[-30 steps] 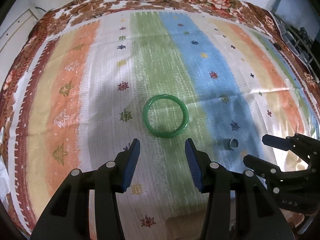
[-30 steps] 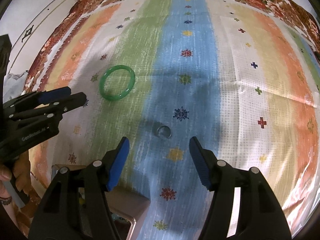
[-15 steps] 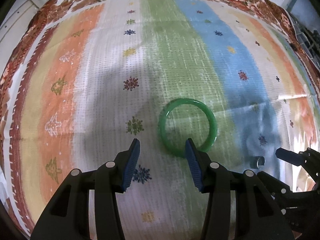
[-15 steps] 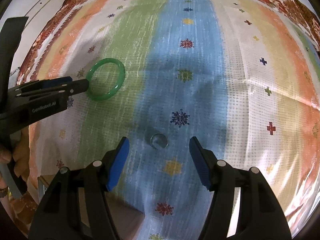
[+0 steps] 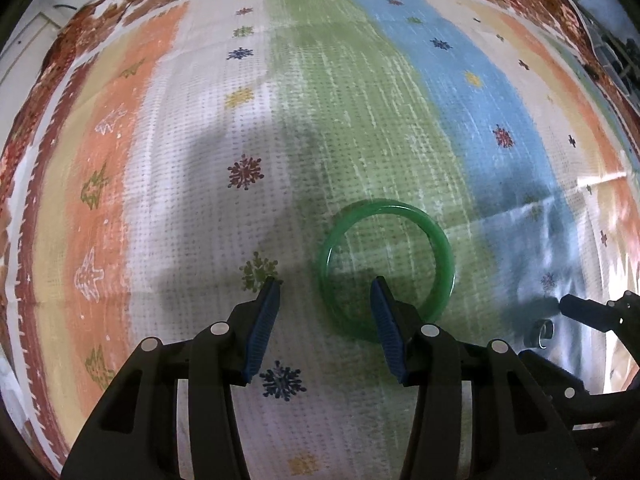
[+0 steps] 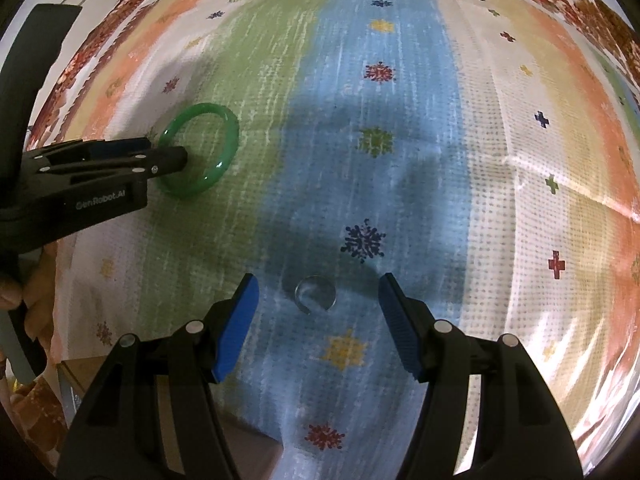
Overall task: Organize jewelry
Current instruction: 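Grasp the green bangle rim with the left tool while the right tool grasps the silver ring, then lift and carry the green bangle and silver ring over the silver tin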
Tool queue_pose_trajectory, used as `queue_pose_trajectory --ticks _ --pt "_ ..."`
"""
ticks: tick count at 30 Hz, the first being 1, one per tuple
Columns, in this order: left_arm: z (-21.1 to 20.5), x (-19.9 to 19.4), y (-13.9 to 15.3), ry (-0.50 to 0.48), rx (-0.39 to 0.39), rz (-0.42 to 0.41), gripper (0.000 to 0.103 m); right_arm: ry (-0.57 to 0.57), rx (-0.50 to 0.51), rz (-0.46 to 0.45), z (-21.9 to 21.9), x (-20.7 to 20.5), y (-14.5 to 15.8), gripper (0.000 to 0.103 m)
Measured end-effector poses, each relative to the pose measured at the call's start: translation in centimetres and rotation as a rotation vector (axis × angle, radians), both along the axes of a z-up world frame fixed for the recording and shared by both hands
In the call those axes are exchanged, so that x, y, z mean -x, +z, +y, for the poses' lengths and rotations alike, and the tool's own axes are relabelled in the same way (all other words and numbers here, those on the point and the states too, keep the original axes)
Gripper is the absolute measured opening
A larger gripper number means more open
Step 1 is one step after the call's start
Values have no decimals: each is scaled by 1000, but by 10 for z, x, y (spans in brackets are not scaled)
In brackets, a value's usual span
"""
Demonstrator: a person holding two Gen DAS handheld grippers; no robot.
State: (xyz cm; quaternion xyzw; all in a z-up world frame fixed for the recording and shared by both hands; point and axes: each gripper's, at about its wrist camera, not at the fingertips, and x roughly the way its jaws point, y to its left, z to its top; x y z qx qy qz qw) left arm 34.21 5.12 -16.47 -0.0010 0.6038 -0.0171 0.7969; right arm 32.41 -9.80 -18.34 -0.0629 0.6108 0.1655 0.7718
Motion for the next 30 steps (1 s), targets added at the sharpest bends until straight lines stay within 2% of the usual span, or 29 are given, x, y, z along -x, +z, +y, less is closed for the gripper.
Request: queue_pose_trajectory --ticks 5,7,11,12,20,30 --pt "-2 1 0 -12 -35 -10 42 8 17 -12 5 2 -3 61" --pt "-3 1 0 -11 -47 -11 37 13 32 -21 6 3 -3 54" --pt "-4 4 2 -22 -61 -13 11 14 -27 -2 3 6 -2 27" --pt "-5 4 3 -25 -61 -13 10 21 -33 2 3 6 -2 23" --pt "3 4 9 -14 -7 -8 7 37 -36 -2 7 6 1 23" --pt "9 6 25 -8 24 -41 7 52 -36 -44 8 14 17 23"
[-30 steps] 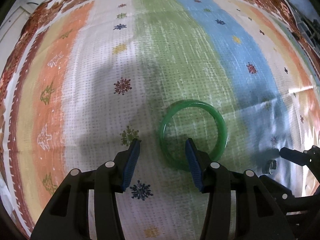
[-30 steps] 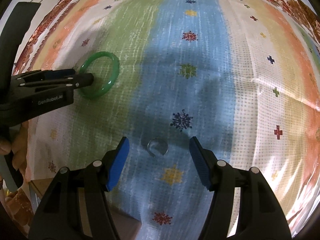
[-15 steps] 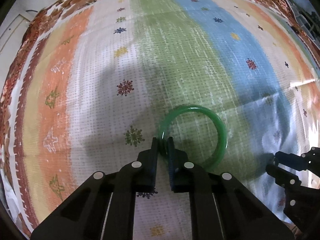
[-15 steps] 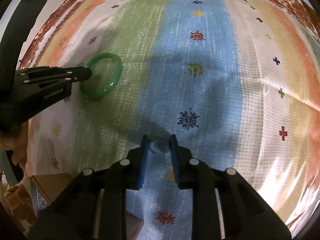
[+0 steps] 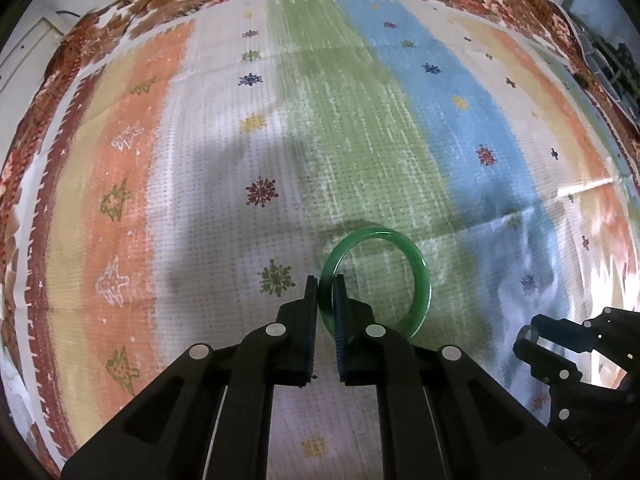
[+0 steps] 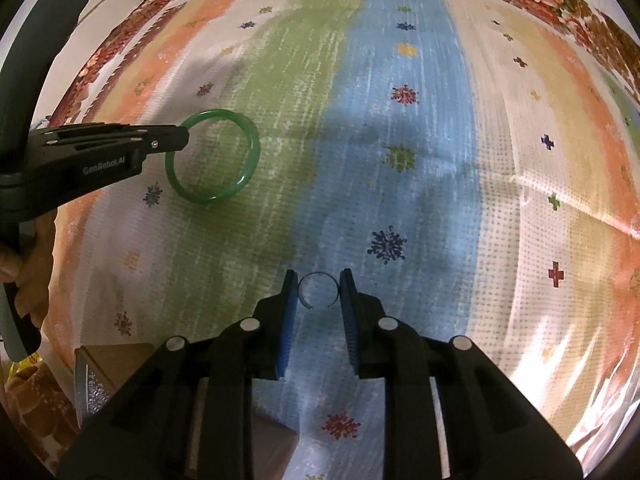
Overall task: Organize jewelry
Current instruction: 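Lift and carry the green bangle and silver ring over the silver tin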
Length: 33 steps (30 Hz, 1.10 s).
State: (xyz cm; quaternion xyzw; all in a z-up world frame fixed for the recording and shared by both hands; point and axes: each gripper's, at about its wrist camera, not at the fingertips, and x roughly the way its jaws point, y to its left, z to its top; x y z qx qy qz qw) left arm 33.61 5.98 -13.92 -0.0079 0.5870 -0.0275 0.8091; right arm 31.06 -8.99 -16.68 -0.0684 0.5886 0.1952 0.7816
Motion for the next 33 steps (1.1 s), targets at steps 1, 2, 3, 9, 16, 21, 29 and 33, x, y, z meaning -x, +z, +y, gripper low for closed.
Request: queue_pose_trajectory --ticks 1,2,3,9,16,21,29,33 --pt "0 1 1 1 1 -2 7 -1 2 -4 0 1 1 23" --pt "0 2 3 1 2 -5 8 0 5 -9 0 2 2 23" --pt "-1 4 5 0 4 -8 8 1 8 -15 1 4 3 23" --pt "-4 10 17 -8 22 -32 9 -2 14 -72 2 10 17 23" --pt "-7 18 23 -13 34 -41 9 16 33 -121 6 19 28 23" --pt "-5 23 26 -8 42 -46 9 33 46 -141 9 26 33 23" --pt "-3 31 39 4 75 -74 9 27 29 -166 7 33 43 23" --pt "-3 35 45 10 84 -86 9 11 16 -176 2 34 49 23"
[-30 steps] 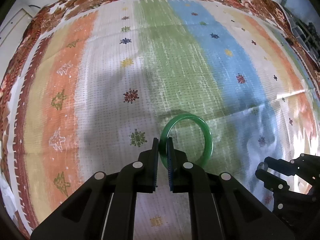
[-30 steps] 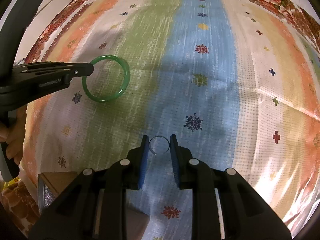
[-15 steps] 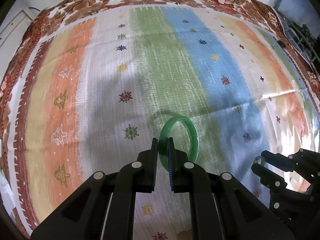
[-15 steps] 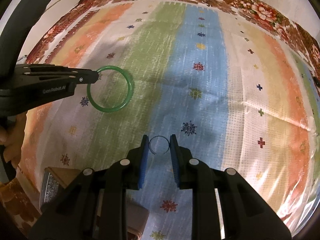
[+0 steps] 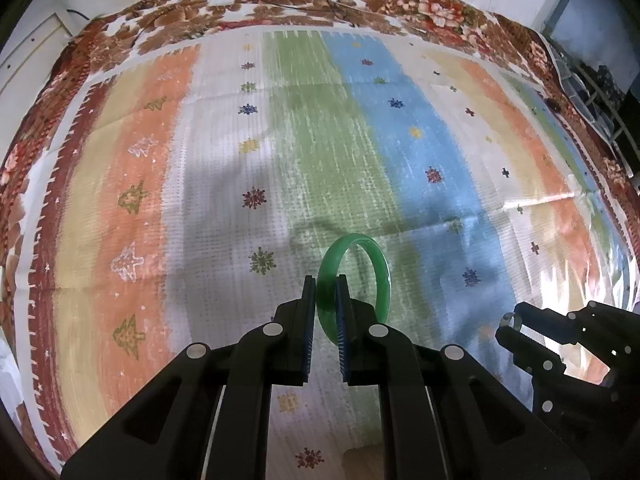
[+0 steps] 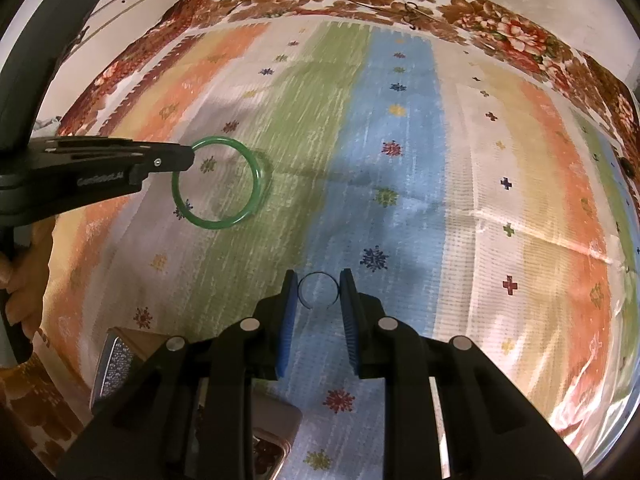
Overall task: Organize jewelry
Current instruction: 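Lift and carry the green bangle and silver ring over the silver tin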
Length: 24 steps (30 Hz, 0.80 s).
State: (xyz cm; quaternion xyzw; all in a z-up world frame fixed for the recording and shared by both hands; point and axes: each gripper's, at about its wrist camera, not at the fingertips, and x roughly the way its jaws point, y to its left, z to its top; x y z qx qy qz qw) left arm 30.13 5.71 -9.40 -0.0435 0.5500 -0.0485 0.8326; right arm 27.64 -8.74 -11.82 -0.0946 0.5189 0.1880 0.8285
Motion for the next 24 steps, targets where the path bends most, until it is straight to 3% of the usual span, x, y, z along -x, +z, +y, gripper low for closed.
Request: queue_pose_trajectory --ticks 15,24 --pt "1 29 26 13 57 -50 9 -12 -69 -29 -14 27 27 23" --pt "-5 66 53 -5 88 -126 9 -6 -111 -44 -17 49 37 23"
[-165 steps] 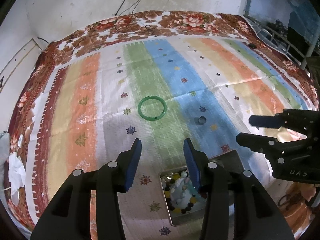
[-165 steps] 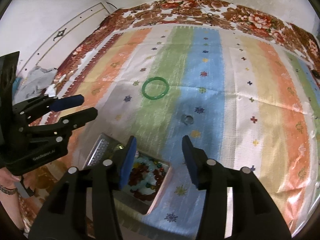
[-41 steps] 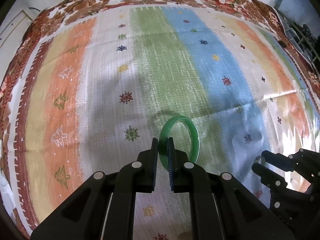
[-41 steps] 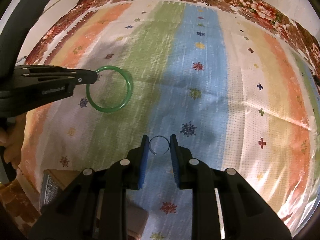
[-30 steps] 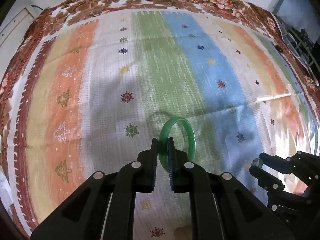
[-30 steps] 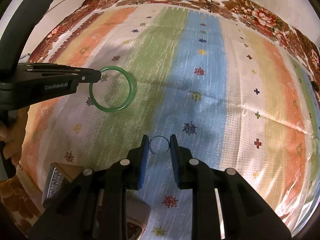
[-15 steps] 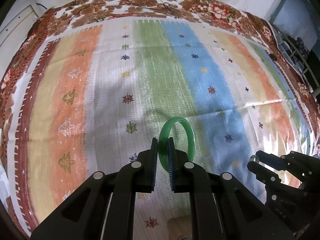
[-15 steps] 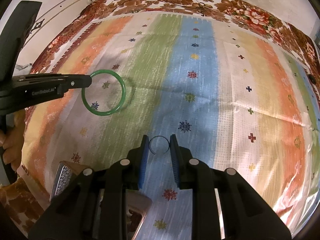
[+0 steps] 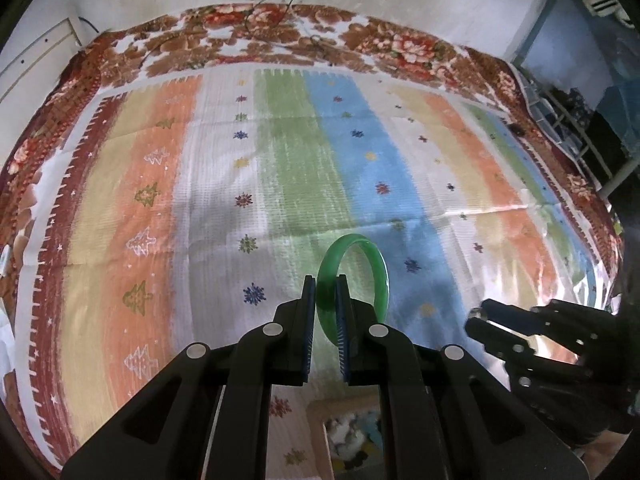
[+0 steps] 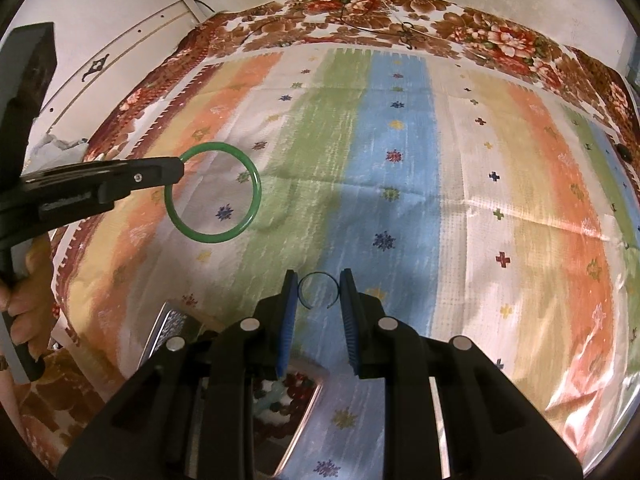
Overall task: Organize jewelry
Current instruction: 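Lift and carry the green bangle and silver ring over the silver tin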
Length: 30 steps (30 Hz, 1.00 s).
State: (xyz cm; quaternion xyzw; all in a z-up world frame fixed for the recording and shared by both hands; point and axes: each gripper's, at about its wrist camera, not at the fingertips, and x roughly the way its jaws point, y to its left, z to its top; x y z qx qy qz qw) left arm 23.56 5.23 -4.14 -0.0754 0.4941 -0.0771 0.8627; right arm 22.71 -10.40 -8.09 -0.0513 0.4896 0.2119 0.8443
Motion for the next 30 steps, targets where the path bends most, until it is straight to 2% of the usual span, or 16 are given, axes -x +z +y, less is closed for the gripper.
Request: queue_pose_trajectory --ticks 6,14,19,30 --pt "-10 32 14 -33 15 -47 10 10 -38 -4 -4 15 6 23" --pt "-18 65 16 -72 13 -66 10 45 -62 -6 -6 45 9 23" --pt "-15 91 15 -42 68 -74 10 68 -86 -5 -7 63 9 23" --pt "-16 118 4 -30 67 -64 10 95 -112 5 -6 83 5 23"
